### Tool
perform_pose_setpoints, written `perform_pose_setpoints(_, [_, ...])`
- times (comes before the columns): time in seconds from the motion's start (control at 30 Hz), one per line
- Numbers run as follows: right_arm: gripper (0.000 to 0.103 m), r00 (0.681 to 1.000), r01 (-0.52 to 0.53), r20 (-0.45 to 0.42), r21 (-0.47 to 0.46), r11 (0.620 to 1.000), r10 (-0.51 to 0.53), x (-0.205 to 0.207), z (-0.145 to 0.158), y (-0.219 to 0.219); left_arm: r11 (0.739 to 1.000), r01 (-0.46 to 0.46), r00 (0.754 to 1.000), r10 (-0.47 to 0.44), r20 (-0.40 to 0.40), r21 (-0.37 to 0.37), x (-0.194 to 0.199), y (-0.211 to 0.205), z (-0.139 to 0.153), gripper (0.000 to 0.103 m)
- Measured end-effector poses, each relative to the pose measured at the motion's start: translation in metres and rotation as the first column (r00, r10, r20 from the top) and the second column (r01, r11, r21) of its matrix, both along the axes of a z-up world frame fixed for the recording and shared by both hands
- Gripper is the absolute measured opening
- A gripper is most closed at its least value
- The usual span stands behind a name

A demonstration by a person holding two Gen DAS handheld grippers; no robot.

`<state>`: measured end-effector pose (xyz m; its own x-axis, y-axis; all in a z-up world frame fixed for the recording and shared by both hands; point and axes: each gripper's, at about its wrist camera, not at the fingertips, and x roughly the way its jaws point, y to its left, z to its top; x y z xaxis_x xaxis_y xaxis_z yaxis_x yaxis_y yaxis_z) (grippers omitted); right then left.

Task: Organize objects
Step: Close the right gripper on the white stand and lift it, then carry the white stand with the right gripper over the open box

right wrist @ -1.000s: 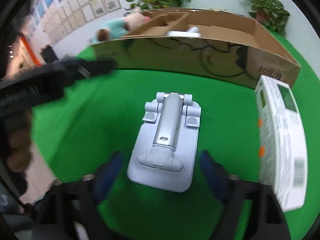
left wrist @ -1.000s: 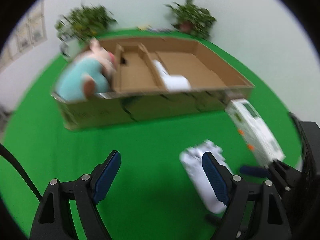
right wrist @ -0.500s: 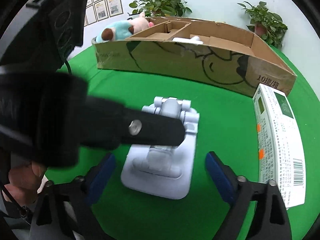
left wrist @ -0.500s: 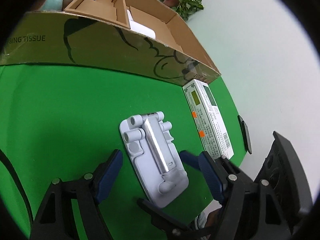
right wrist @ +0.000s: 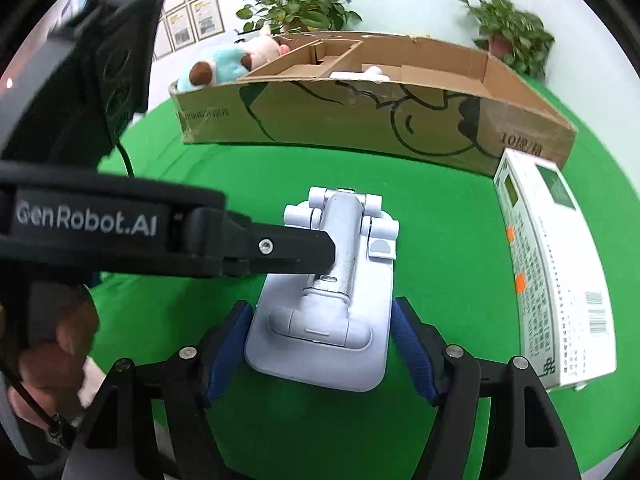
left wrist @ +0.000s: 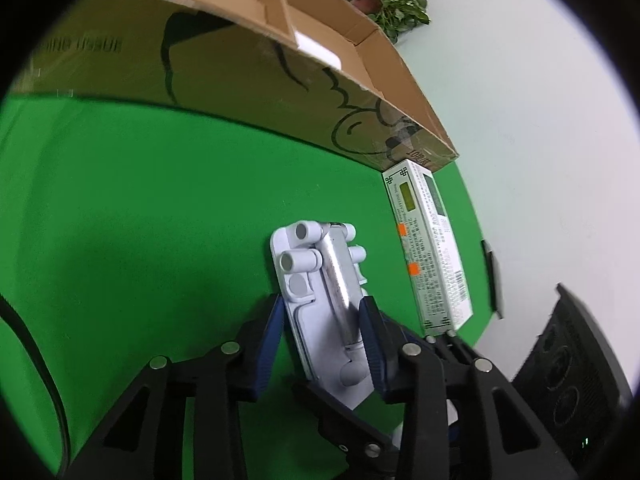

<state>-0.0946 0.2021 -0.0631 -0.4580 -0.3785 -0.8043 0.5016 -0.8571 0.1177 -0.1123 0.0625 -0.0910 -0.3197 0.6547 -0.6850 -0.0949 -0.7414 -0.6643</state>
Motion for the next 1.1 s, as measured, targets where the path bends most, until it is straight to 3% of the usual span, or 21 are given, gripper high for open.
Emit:
perform_pose_setpoints(0.1, [0.068, 0.999, 0.005, 0.040, -0.072, 0.997, -0.002, -0.004, 0.001, 0.007, 1.000, 0.001, 1.000, -0.001, 0.013, 0.020, 0.000, 0.001, -0.002, 0.037])
perform_pose_setpoints(0.3, [0.068, 0.998, 0.019, 0.058, -0.114, 0.993, -0.012, -0.006, 0.002, 0.013, 1.000, 0.015, 1.000, -0.016, -0.018, -0.026, 0.007, 0.006, 0.009, 0.035])
perform_pose_setpoints(0.53, [0.066, 1.000, 0.025, -0.015, -0.131, 0.991, -0.027, -0.008, 0.014, 0.007, 0.999, 0.026, 0.991, -0.031, -0.129, -0.042, 0.014, 0.008, 0.049, 0.029])
perform_pose_setpoints(0.9, [0.063, 0.987, 0.036, -0.149, -0.192, 0.981, -0.065, -0.020, 0.069, 0.018, 0.998, 0.028, 0.961, -0.044, -0.273, -0.062, 0.006, 0.015, 0.107, 0.028])
perform_pose_setpoints(1.1, [0.063, 0.975, 0.048, -0.203, -0.206, 0.977, -0.090, -0.033, 0.100, 0.025, 0.997, 0.042, 0.940, -0.063, -0.335, -0.070, -0.018, 0.024, 0.137, 0.028])
